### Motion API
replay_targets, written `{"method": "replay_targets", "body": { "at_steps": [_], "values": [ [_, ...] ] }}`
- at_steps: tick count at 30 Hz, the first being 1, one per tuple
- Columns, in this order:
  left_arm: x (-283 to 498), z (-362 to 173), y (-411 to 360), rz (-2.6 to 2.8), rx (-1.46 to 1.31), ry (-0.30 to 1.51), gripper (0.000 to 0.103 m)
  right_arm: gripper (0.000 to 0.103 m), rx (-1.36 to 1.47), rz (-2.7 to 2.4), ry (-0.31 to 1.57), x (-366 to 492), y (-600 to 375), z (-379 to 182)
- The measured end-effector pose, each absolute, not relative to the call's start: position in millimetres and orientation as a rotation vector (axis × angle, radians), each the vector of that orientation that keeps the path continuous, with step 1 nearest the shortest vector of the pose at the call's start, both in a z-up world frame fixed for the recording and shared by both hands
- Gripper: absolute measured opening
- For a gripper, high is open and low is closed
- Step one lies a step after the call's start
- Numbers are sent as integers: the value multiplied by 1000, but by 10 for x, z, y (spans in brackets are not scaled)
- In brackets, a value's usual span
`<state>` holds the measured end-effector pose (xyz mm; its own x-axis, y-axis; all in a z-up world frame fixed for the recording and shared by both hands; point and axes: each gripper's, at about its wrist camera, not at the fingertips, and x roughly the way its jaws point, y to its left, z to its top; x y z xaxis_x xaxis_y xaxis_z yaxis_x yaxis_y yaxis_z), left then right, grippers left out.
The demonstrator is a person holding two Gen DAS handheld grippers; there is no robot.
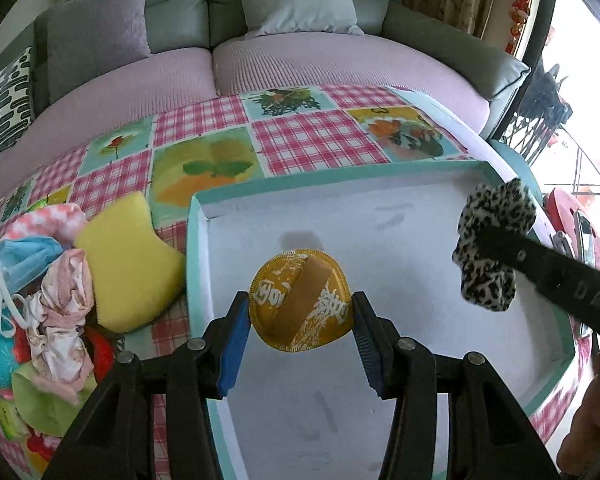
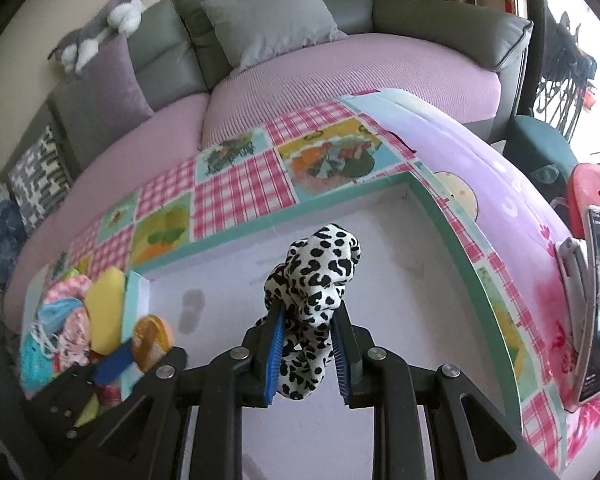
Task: Organize soft objects
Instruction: 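Carry the scrunchie with the right tool while the left carries the bun to the tray, then open the right tool over the tray while the left releases the bun inside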
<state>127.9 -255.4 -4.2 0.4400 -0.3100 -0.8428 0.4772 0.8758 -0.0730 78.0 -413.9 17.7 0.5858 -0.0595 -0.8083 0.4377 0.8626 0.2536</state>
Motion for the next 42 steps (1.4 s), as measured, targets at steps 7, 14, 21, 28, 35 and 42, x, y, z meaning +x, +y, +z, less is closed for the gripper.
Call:
{"method": "replay_targets", "body": {
  "at_steps": [7, 14, 21, 28, 35, 42],
  "values": [
    [1273, 71, -2514, -512, 163, 995, 59, 27, 399, -330, 906, 762, -4057, 262],
    [1320, 212, -2321, -453, 115, 976, 84, 49, 389, -357, 922, 744, -4054, 265],
    [1423, 167, -2014, -254, 120, 987, 85, 79, 362, -369, 923, 716, -4031, 323],
    [1508, 30, -1702, -134, 60, 1043, 100, 103, 286, -381, 969, 747, -3944, 265],
    [1493, 147, -1507, -98, 13, 1014, 100, 103, 303, -341, 928, 760, -3824, 352],
    [1461, 328, -1314, -82, 5, 923, 100, 103, 332, -301, 825, 779, -3632, 511]
  ]
}}
